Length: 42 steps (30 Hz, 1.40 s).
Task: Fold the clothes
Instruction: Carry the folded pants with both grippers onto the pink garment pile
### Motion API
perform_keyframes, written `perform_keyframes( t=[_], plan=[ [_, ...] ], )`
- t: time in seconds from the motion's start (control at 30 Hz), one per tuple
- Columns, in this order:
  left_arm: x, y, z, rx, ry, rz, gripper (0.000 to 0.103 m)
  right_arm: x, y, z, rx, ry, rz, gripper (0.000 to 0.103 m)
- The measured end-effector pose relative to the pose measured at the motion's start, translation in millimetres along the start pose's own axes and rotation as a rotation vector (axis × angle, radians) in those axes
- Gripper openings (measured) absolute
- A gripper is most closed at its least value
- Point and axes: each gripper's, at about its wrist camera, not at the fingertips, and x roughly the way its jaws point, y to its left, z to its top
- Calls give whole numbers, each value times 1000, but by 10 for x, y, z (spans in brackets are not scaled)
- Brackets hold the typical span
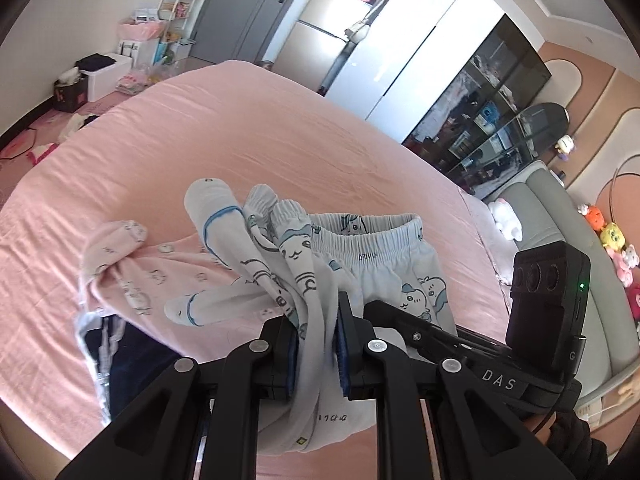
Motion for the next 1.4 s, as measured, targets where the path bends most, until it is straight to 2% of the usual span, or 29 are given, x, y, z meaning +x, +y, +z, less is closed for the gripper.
perform_keyframes(
  t=[0.23,0.47,0.67,0.8,0.93,1.03,1.1,1.13,1.27,1.4],
  plan=[
    [-37,104,-90,26,9,39,13,207,191,-119,-31,43,16,15],
    [23,303,-157,-9,-7,49,13,466,273,-83,-50,65,-4,15],
    [227,529,-316,-27,2,79,13,738,104,-88,-2,117,-12,15],
    [349,530,-401,24,7,144,14,900,121,-171,-62,142,-59,15],
    [425,544,-457,52,21,169,16,977,58,-217,-59,163,-86,17],
    [458,546,-476,72,42,188,18,1020,0,-250,-53,178,-108,27],
    [461,507,-472,100,51,215,19,1013,0,-256,-76,179,-138,38],
    [461,486,-470,116,54,229,20,1005,0,-257,-86,180,-150,39],
    [424,387,-444,187,50,287,21,1005,-17,-226,-112,186,-195,53],
    [365,324,-418,237,24,358,21,999,-43,-168,-119,183,-215,56]
  ],
)
